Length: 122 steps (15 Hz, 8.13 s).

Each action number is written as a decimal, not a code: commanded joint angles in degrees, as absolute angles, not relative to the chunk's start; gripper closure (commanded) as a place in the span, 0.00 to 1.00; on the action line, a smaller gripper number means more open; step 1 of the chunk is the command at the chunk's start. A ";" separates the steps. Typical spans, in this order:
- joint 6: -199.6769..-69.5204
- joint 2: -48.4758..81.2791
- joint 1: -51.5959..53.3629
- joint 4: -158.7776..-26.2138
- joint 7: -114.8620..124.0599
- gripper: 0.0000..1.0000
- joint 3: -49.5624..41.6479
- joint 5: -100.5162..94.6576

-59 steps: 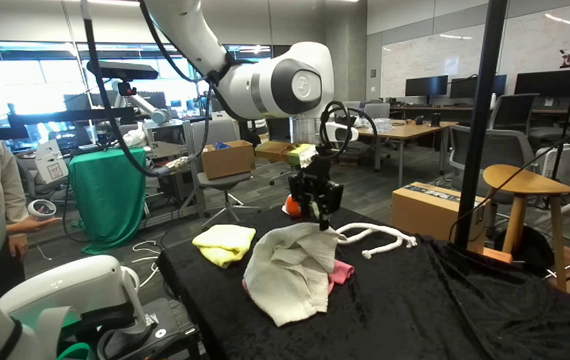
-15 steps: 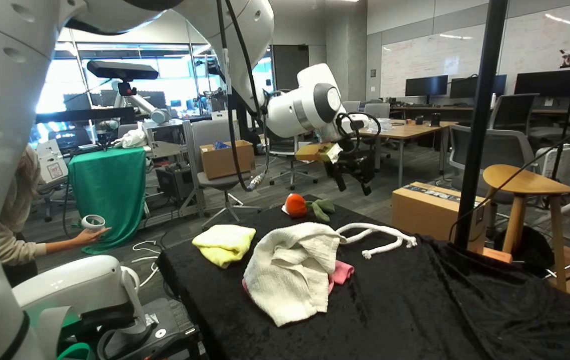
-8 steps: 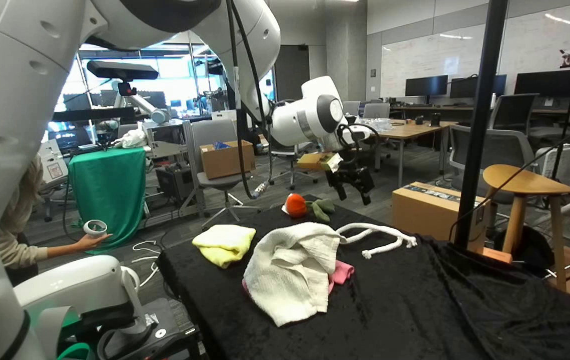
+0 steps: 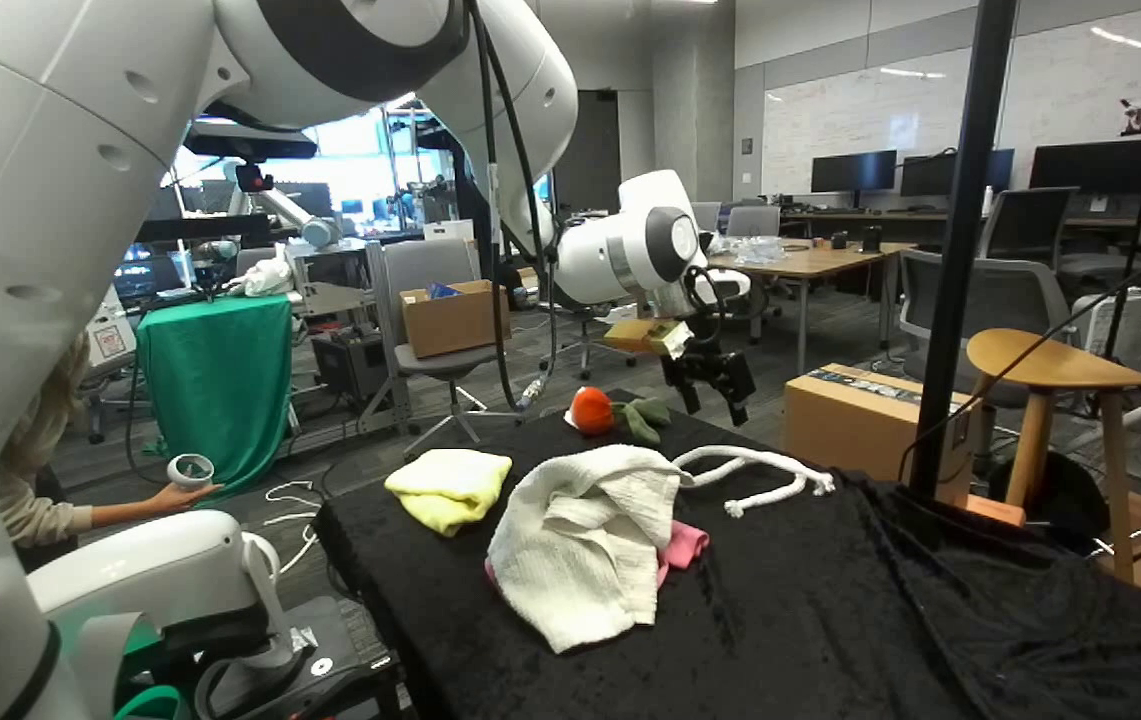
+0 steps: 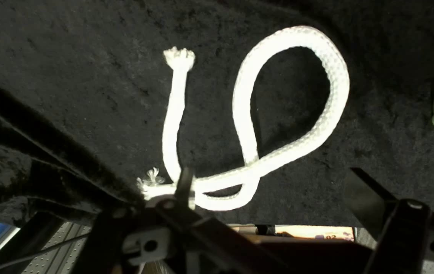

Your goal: Put all the objects together at the center of the table

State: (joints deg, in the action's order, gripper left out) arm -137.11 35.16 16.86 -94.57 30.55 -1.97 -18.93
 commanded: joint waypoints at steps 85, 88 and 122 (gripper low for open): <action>-115.82 42.81 14.48 -83.39 25.87 0.98 -2.08 -7.72; -116.31 36.75 15.84 -88.38 25.15 0.98 -1.86 -9.24; -107.90 -21.58 5.10 -115.24 -6.65 0.98 -0.02 -6.76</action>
State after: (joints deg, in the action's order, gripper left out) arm -109.16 -17.01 5.82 -114.17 -1.34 0.26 -9.24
